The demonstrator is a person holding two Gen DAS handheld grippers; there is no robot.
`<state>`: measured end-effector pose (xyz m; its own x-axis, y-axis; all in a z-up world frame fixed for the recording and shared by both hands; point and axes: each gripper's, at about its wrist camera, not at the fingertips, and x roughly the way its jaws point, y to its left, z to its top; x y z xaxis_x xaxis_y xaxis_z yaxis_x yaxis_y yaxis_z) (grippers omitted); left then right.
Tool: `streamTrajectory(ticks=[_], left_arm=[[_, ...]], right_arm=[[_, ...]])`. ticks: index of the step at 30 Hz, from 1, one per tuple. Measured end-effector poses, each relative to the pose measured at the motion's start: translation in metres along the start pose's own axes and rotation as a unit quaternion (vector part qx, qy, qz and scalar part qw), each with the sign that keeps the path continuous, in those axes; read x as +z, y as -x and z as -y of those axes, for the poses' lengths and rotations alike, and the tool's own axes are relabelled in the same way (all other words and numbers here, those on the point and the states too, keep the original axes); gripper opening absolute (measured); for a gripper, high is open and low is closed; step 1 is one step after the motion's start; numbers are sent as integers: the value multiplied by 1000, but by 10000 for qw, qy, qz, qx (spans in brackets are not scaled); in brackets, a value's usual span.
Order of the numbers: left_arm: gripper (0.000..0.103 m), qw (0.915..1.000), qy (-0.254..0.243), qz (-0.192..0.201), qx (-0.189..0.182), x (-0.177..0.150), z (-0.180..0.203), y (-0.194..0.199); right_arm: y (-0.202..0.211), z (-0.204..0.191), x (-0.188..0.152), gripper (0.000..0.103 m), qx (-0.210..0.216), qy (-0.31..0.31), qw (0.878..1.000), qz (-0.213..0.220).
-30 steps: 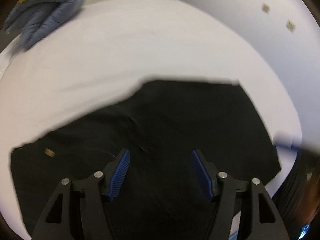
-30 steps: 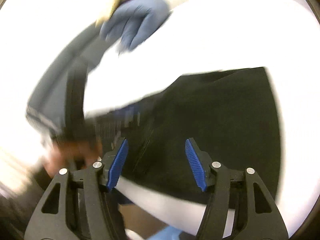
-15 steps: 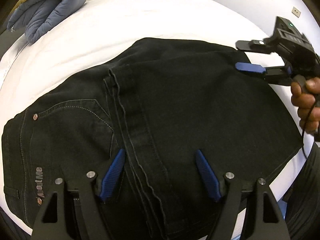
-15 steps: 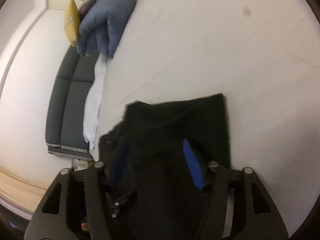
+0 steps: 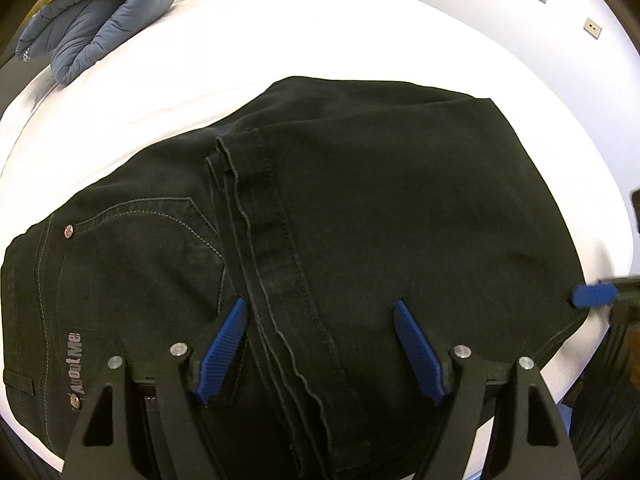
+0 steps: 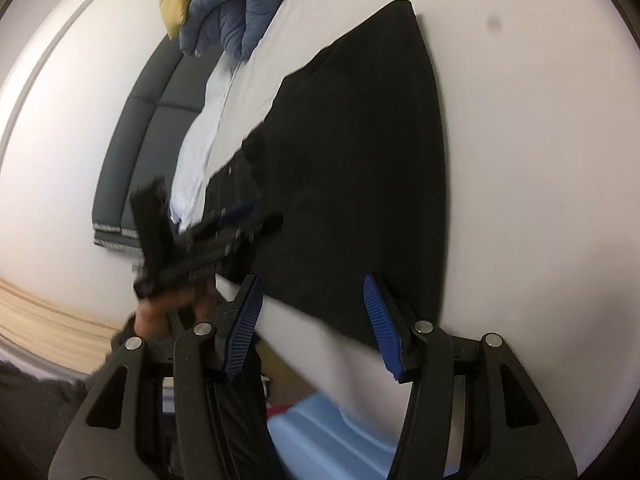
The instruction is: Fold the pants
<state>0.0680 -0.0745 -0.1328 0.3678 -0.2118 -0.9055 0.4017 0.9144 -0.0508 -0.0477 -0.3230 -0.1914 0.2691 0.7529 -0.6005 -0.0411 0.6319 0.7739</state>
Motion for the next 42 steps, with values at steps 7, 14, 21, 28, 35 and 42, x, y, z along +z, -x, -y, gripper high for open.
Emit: streamTrajectory(ticks=[7,14,21,28,35,42], left_arm=[[79,10000,52,64,-23,-3,-1,0],[79,9999,93,83,-53,-4,-5,1],[80,9997,152,143,-91,-7,-8,1],[81,9995,233,200,-108,-12,-9,6],[82,9905,1139,613,-478,-33,-39,42],[91,9448,2905,1432,-485,-106,-126,110]], right_arm=[[24,-41,7,54,6,238,9994,249],[-12,-48,57,54,124,-49,9994,320],[-45,-18,52,51,-425,-339,9982,264],[-34,-41,44,52,-448,-409,9977,309],[-47,-47,37,52,-812,-230,9960,301],[-58,-85,46,54,-32,-270,9993,242]])
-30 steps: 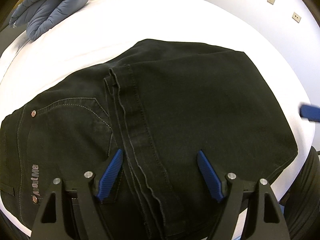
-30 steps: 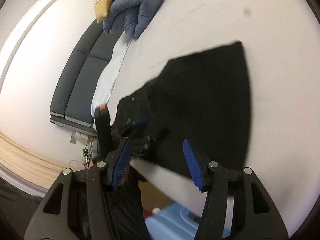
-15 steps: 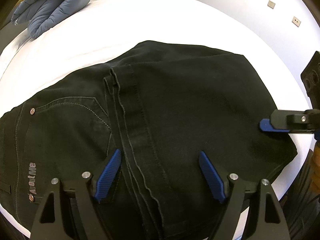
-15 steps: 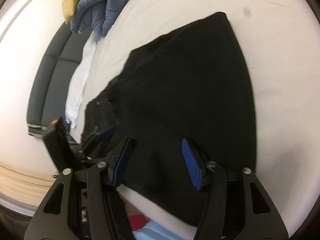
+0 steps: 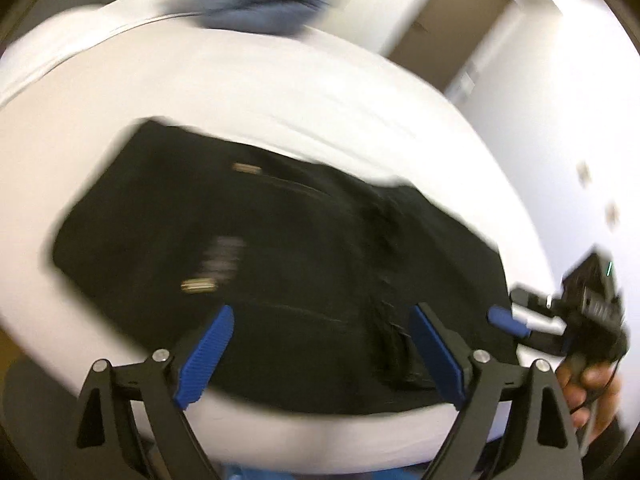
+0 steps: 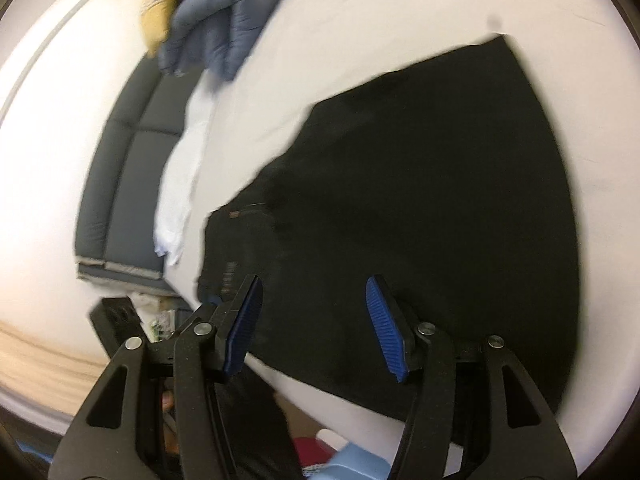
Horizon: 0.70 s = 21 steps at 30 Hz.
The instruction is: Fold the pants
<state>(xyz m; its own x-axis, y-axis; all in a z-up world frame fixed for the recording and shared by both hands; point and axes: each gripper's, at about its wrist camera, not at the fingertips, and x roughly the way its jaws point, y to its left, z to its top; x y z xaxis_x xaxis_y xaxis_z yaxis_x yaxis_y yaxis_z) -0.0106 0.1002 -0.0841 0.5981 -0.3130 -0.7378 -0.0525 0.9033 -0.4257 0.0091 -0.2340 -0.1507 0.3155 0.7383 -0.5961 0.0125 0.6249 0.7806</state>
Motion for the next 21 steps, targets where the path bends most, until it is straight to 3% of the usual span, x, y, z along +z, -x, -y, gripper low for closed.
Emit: streamTrajectory(ticks=[4,10,21], left_arm=[[91,9916,1212,452,-24,8,-71,37],[91,9643,2560,528,-422,0,-142,40],[89,9419,3171,320,-1063,6,-151,-8]], right_arm=[[-33,-25,6,54,247,102,9992,-284],[-76,-38,12,54,540,-98,9968,-582],[-95,-34,25,54,555,-417,9943,-808]])
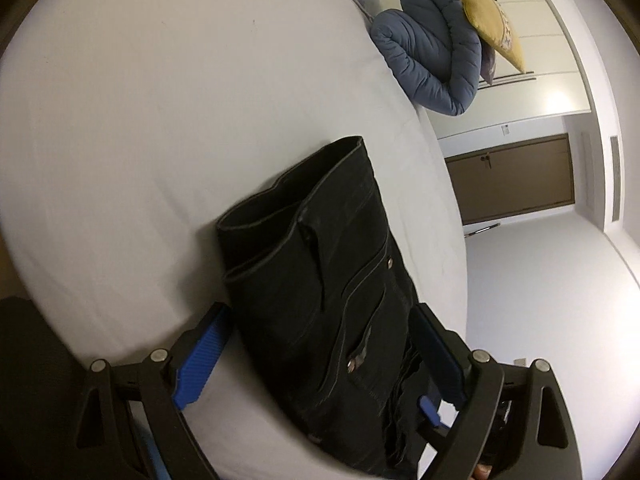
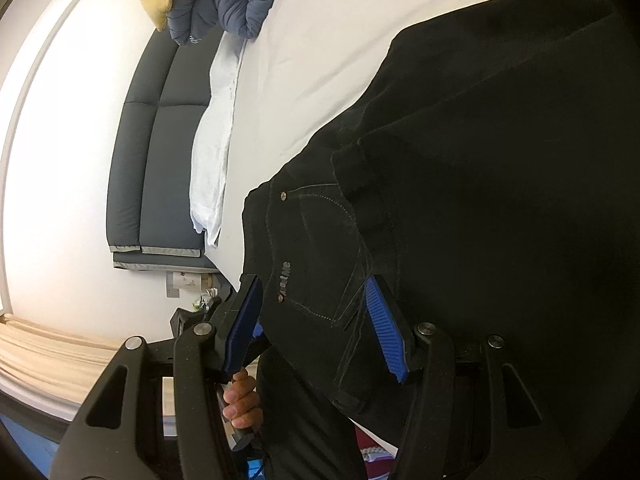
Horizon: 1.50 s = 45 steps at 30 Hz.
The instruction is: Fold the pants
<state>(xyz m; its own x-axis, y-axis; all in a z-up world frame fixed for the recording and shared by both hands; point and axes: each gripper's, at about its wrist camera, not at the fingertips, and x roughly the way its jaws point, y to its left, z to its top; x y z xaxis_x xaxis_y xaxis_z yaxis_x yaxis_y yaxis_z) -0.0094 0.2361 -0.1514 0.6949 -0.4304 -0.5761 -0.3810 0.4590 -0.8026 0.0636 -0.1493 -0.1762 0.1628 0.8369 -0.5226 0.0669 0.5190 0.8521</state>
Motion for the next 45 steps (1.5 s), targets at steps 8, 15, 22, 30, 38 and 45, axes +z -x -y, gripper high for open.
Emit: streamTrajectory(ticks=[8,15,22,30,38,45], left_arm=[[24,9994,225,-258,-53,14,-10,-13],[17,10000,-18,9,55,8,0,-7],[16,9963,-822,242,83,-1,48,7],[16,9588,-2815,310,213,-57,156,8],[16,8776,-4760,-218,535,-179,215,-40],[16,8266,-5539,-407,908,-229,225,-62]], right_arm=[[-40,-2,13,53,-851,87,9949,-543],[-39,2,12,53,-722,35,9971,-231],[-37,3,4,53,-709,159,9974,-2],[27,-21,20,56,-506,326,9979,221],[84,-53,29,69,-240,1015,9944,181],[102,-41,24,69,-301,988,9946,103]])
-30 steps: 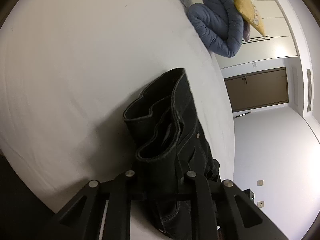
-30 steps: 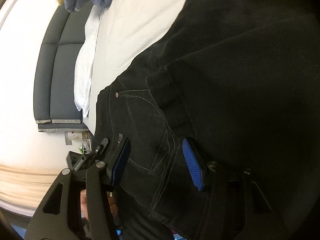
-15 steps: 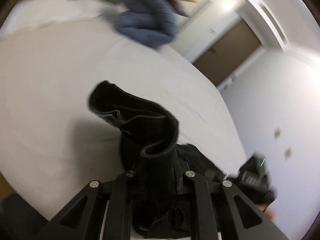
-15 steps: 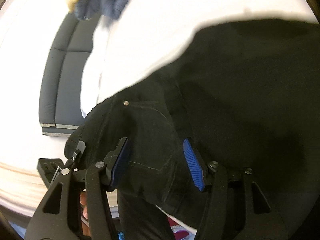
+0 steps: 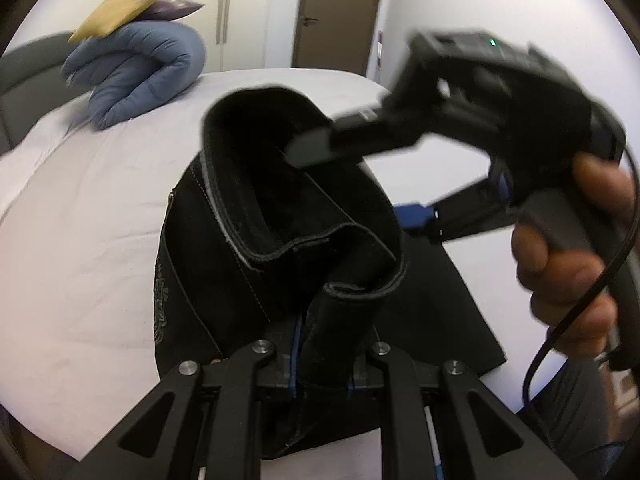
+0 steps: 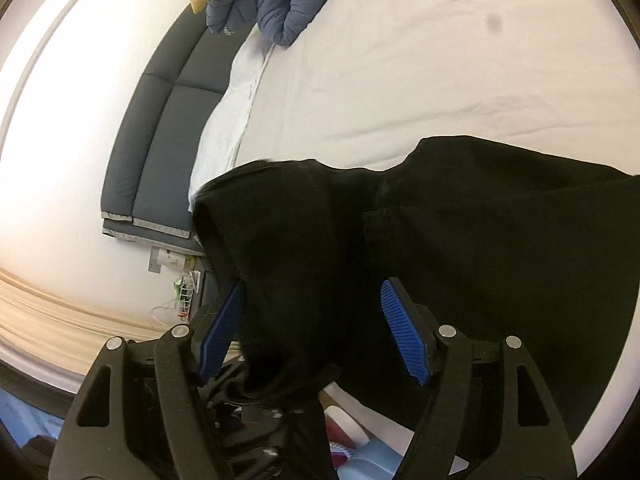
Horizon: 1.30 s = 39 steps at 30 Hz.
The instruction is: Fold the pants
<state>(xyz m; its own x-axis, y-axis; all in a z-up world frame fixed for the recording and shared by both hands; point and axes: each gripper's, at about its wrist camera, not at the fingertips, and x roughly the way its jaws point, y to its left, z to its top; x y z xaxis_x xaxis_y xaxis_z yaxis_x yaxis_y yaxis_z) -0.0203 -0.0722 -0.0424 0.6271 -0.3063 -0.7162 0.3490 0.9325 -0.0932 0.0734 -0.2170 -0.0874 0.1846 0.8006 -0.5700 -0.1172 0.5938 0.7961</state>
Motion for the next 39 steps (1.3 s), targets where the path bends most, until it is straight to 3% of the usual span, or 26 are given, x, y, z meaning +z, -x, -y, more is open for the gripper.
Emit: streamTrajectory(ticks=[6,14,15,18,19,21,32,39], left_arm=[[16,9971,-718,-117,216,-8,38,-7],[16,9872,-1533,-247,370,-18,82,-18],[16,9863,-1583,-258,378,-19,85,-18],[16,9845,-1678,-347,384,-20,90,-25],[16,9842,-1688,-369,375,-20,92,-27],[16,9836,-1726,-389,354,-20,95,-31],[17,9777,-2066,-359,143,-2,117,-51],[18,9750,-2140,-582,144,-3,129,-73]], right_arm=[[13,4,-11,76,-103,-120,9998,89],[15,19,-31,74,-1172,301,9926,-66],[15,21,-34,69,-1270,391,9911,-83],[17,29,-40,42,-1589,624,9853,-70],[19,31,-41,29,-1605,642,9849,-32],[26,39,-43,15,-1751,631,9825,85],[74,85,-54,12,-1306,280,9885,705],[68,127,-57,12,-1212,-50,9893,813]])
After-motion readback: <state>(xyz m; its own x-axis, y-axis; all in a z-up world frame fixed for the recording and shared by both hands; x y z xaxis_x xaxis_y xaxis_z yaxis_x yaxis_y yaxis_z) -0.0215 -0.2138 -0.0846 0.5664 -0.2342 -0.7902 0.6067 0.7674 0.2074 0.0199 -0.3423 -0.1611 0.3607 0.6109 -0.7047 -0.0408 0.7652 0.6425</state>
